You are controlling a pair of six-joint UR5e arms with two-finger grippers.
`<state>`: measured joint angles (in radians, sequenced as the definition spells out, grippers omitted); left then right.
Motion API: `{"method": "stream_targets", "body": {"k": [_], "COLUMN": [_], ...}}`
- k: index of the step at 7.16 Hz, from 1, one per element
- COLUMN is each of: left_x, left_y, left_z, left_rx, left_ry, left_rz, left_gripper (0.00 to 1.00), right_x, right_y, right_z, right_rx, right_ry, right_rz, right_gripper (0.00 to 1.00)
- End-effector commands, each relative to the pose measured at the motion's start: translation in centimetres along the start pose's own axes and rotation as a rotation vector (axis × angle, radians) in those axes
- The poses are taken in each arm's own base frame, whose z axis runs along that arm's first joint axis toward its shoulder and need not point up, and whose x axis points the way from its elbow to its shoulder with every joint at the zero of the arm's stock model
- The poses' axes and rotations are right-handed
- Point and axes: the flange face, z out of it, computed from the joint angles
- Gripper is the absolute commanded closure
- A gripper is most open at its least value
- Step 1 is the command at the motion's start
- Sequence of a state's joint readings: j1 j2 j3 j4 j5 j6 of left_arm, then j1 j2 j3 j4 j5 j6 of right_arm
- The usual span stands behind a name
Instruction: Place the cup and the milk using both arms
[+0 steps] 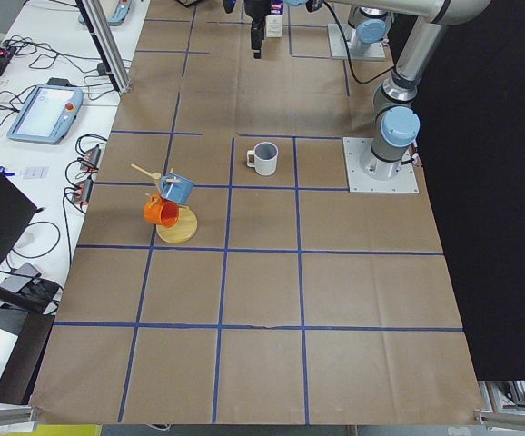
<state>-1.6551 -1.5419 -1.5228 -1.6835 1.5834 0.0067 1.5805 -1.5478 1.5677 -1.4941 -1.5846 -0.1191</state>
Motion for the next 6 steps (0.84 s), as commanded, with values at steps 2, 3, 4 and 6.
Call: {"method": "stream_targets", "body": {"k": [2,3,4,6], "left_x": [-0.1,-0.1,-0.1,-1.0], "left_y": [0.3,1.1,1.2,2.1], "left_z": [-0.6,-1.6,-1.1,3.4], "left_rx": [0.017,0.040,0.028,-0.019], "left_ry": [-0.004,-0.006,-0.006,0.000], "left_rz": [-0.005,-0.010,-0.004,-0.006], "left_gripper": [0.00,0.00,0.00,0.00], "right_x": [0.0,0.0,-0.1,-0.1], "right_y": [0.0,0.0,0.0,0.0], "right_z": [0.0,0.0,0.0,-0.1], "right_rx": [0.000,0.000,0.000,0.001], "right_ry": [0.000,0.000,0.000,0.000], "right_rz": [0.001,0.001,0.000,0.000], "right_gripper": [0.00,0.00,0.00,0.00]}}
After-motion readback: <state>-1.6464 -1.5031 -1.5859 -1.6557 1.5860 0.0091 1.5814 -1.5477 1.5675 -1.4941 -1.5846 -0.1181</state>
